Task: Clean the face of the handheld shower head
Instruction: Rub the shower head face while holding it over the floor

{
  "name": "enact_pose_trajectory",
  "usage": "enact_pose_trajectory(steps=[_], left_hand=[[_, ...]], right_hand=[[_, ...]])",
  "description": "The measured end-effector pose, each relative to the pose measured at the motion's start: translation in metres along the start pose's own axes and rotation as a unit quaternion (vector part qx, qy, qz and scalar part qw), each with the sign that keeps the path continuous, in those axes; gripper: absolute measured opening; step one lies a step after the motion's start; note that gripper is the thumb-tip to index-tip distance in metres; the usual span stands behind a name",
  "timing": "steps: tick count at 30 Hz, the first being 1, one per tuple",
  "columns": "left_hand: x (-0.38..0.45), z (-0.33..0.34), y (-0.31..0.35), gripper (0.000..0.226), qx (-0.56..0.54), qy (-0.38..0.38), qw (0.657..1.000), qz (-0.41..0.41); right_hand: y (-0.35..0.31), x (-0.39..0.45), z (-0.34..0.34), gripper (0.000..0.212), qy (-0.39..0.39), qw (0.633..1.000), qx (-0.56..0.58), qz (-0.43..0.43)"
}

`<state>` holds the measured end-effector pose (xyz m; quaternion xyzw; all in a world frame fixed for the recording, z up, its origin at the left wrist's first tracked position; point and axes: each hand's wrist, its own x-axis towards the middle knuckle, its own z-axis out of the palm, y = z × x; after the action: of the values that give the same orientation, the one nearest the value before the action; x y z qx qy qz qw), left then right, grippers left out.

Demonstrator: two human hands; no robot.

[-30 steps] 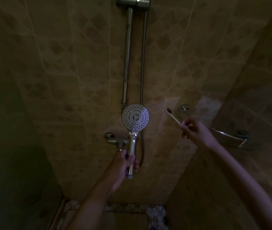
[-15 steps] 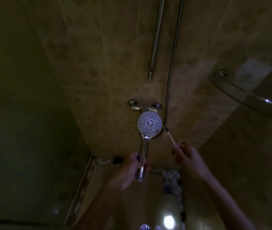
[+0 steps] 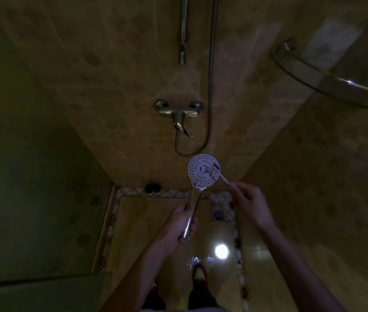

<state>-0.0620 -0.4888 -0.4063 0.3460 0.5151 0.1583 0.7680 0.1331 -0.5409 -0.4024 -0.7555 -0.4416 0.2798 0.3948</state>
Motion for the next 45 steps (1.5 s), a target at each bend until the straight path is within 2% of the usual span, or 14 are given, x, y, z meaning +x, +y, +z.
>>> enact_pose_trajectory(steps=[3, 5, 9, 15, 20, 24, 26, 30, 32, 35, 38, 40, 43, 45], left_hand=[[0.004, 0.004, -0.004, 0.026, 0.065, 0.012, 0.998, 0.014], [0.006, 0.006, -0.006, 0.028, 0.101, 0.009, 0.994, 0.029], [0.007, 0.011, -0.006, 0.028, 0.129, -0.006, 0.99, 0.048], [0.009, 0.013, -0.004, 0.03, 0.144, -0.018, 0.987, 0.061], [0.012, 0.011, -0.004, 0.024, 0.141, -0.012, 0.989, 0.05], [0.011, 0.012, -0.006, 0.024, 0.148, -0.016, 0.987, 0.057], [0.011, 0.014, -0.007, 0.027, 0.153, -0.02, 0.986, 0.062], [0.014, 0.015, -0.008, 0.03, 0.164, -0.016, 0.985, 0.058], [0.015, 0.016, -0.009, 0.029, 0.165, -0.02, 0.984, 0.061], [0.015, 0.017, -0.008, 0.026, 0.165, -0.01, 0.984, 0.06], [0.016, 0.018, -0.008, 0.025, 0.167, -0.014, 0.984, 0.06], [0.017, 0.017, -0.008, 0.024, 0.17, -0.017, 0.983, 0.063], [0.016, 0.012, -0.011, 0.025, 0.176, -0.019, 0.982, 0.072], [0.015, 0.01, -0.015, 0.025, 0.18, -0.02, 0.981, 0.075]], right_hand=[[-0.001, -0.003, -0.006, 0.032, -0.038, 0.984, -0.156, -0.071], [-0.001, -0.006, -0.006, 0.038, -0.073, 0.967, -0.236, -0.067], [-0.002, 0.0, -0.008, 0.038, -0.032, 0.94, -0.335, -0.053], [-0.008, 0.011, -0.026, 0.037, 0.056, 0.953, -0.297, -0.037], [-0.007, -0.014, -0.008, 0.035, -0.06, 0.95, -0.303, -0.052], [-0.011, 0.009, -0.032, 0.038, 0.025, 0.95, -0.312, -0.025], [-0.018, 0.018, -0.041, 0.034, 0.034, 0.952, -0.304, -0.018], [-0.023, 0.003, -0.024, 0.03, -0.069, 0.933, -0.348, -0.062], [-0.022, -0.002, -0.021, 0.032, -0.076, 0.929, -0.356, -0.071], [-0.022, 0.015, -0.036, 0.034, -0.019, 0.944, -0.327, -0.036], [-0.022, 0.025, -0.043, 0.031, 0.029, 0.944, -0.327, -0.037], [-0.023, 0.017, -0.034, 0.029, -0.003, 0.943, -0.329, -0.047], [-0.02, 0.004, -0.022, 0.022, -0.078, 0.915, -0.386, -0.087], [-0.024, 0.015, -0.03, 0.023, -0.075, 0.907, -0.407, -0.074]])
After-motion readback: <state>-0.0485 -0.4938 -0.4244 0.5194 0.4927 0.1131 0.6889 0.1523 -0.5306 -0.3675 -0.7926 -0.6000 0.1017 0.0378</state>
